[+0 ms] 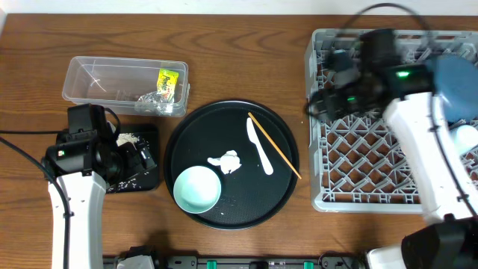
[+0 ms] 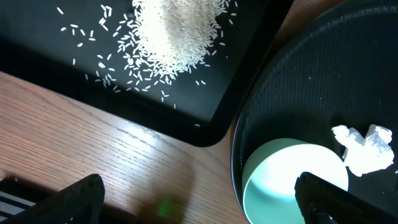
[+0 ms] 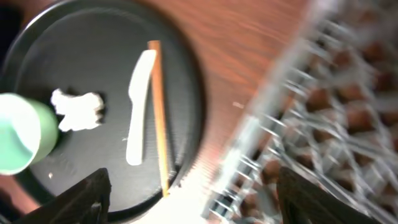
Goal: Sort waste into correct bins and load items into the dishwasher rack
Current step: 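Move right gripper to tray and grasp wooden chopstick, then carry chopstick with right gripper and drop it into rack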
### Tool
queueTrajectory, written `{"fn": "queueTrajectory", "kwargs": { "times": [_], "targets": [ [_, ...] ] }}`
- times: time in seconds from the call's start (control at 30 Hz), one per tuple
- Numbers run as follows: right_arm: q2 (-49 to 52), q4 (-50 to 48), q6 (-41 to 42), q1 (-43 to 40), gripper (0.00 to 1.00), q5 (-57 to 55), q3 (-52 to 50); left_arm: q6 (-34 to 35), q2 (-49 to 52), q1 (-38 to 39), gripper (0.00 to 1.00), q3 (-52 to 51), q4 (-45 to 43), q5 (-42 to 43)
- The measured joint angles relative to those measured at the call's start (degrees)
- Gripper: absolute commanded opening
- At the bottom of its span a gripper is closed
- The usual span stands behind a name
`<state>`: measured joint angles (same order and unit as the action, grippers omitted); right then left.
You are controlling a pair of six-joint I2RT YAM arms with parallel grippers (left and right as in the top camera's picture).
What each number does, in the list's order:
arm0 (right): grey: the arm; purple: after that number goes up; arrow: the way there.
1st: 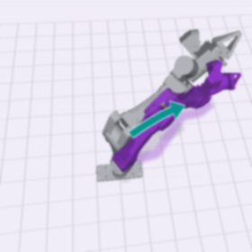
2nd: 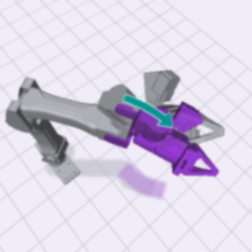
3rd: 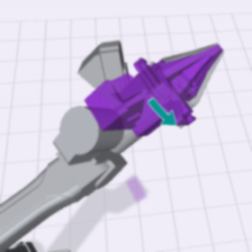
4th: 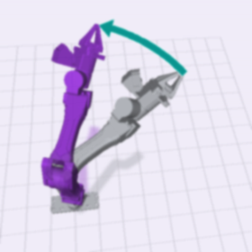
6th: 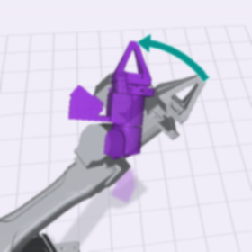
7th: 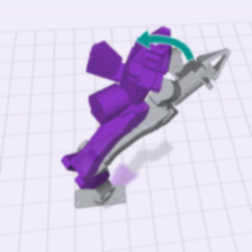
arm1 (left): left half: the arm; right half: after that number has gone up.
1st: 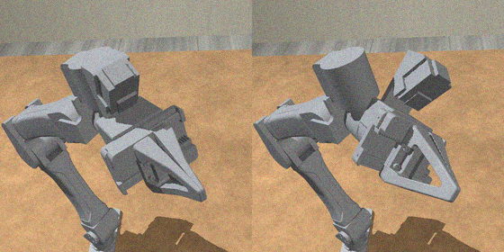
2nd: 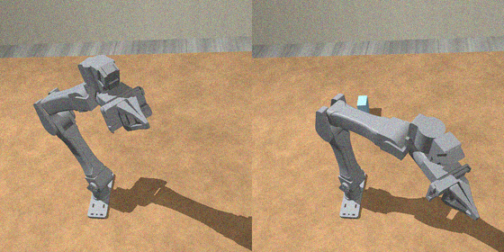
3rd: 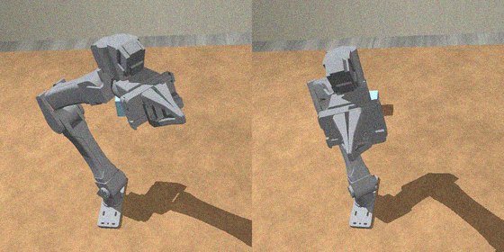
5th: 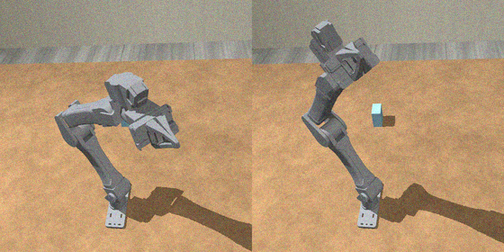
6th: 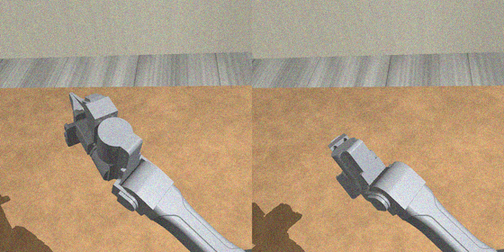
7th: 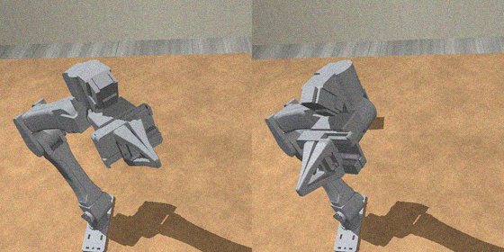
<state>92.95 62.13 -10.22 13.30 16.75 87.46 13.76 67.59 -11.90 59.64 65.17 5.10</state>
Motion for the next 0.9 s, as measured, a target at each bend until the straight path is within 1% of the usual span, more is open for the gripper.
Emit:
{"fn": "queueTrajectory", "kwargs": {
  "times": [0.13, 0.3, 0.37, 0.47, 0.63, 0.7, 0.9],
  "targets": [
    [0.52, -0.68, -0.72, 8.22, 0.68, -2.71, 0.0, 0.0, 0.02, 0.0, 0.99, 0.0, -0.02, 0.0],
    [4.72, -0.72, -1.22, 13.2, 0.64, -4.85, 0.0, 0.0, 0.02, 0.0, 0.99, 0.0, 0.02, 0.0],
    [7.72, -0.79, -1.42, 14.51, 0.61, -5.27, 0.0, 0.0, 0.0, 0.0, 0.99, 0.0, 0.09, 0.0],
    [12.11, -1.33, -1.6, 15.47, 0.57, -6.6, -0.02, 0.0, 0.0, 0.0, 0.99, 0.0, 0.39, 0.0],
    [18.32, -2.29, -1.75, 15.8, 0.55, -8.87, -0.04, 0.0, 0.02, 0.0, 0.99, 0.0, 0.46, 0.0],
    [20.17, -2.78, -1.84, 15.8, 0.52, -9.55, -0.04, 0.0, 0.02, 0.0, 0.99, 0.0, 0.46, 0.0],
    [23.96, -3.28, -1.95, 15.8, 0.49, -10.27, -0.07, 0.0, 0.02, 0.0, 0.99, 0.0, 0.48, 0.0]
  ]
}}
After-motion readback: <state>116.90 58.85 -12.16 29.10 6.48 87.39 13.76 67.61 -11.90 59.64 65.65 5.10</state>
